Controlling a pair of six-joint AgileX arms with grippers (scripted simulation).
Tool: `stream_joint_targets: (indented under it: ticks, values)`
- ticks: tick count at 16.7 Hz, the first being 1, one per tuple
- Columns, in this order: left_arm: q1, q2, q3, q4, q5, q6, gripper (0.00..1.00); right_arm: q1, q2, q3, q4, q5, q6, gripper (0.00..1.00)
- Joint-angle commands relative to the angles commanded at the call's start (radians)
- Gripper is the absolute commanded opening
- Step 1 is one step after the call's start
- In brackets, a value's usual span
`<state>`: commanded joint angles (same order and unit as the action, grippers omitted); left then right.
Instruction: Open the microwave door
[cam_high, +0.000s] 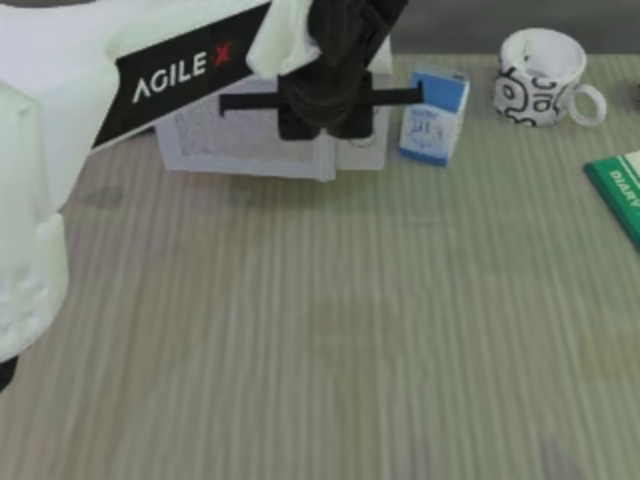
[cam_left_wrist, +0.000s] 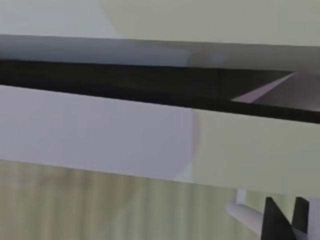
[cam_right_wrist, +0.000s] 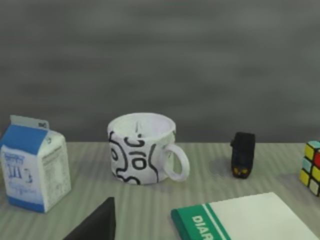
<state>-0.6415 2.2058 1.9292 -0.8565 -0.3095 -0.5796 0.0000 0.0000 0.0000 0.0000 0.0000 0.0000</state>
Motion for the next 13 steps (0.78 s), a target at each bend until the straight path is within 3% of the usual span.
stream_joint_targets:
  ticks: [13]
  values:
    - [0.001,-0.045,-0.089,0.041,0.024,0.051,0.00,0.000,0.000,0.000,0.000,0.000,0.000,1.00]
